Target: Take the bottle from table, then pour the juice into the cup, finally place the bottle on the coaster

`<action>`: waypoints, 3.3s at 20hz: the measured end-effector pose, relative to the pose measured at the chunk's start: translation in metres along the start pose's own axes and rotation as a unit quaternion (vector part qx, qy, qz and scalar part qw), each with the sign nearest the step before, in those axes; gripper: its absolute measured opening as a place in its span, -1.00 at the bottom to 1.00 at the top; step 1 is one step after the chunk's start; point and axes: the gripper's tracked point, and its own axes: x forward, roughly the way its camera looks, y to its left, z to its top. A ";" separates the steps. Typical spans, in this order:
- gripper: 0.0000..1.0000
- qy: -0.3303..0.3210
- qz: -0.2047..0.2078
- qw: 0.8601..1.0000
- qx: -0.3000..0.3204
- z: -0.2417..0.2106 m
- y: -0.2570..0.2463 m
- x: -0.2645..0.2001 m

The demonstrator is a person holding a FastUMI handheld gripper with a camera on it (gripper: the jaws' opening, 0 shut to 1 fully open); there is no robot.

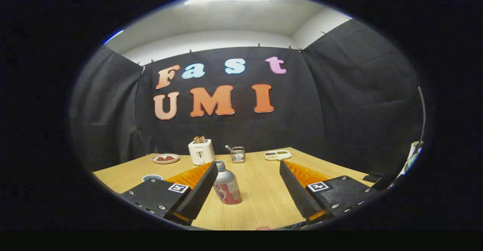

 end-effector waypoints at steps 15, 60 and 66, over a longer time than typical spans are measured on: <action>0.97 -0.005 0.011 1.000 -0.019 0.001 0.019 0.010; 0.53 0.147 0.070 0.986 -0.046 -0.137 0.063 0.072; 0.49 0.139 0.061 0.987 -0.044 -0.126 0.062 0.071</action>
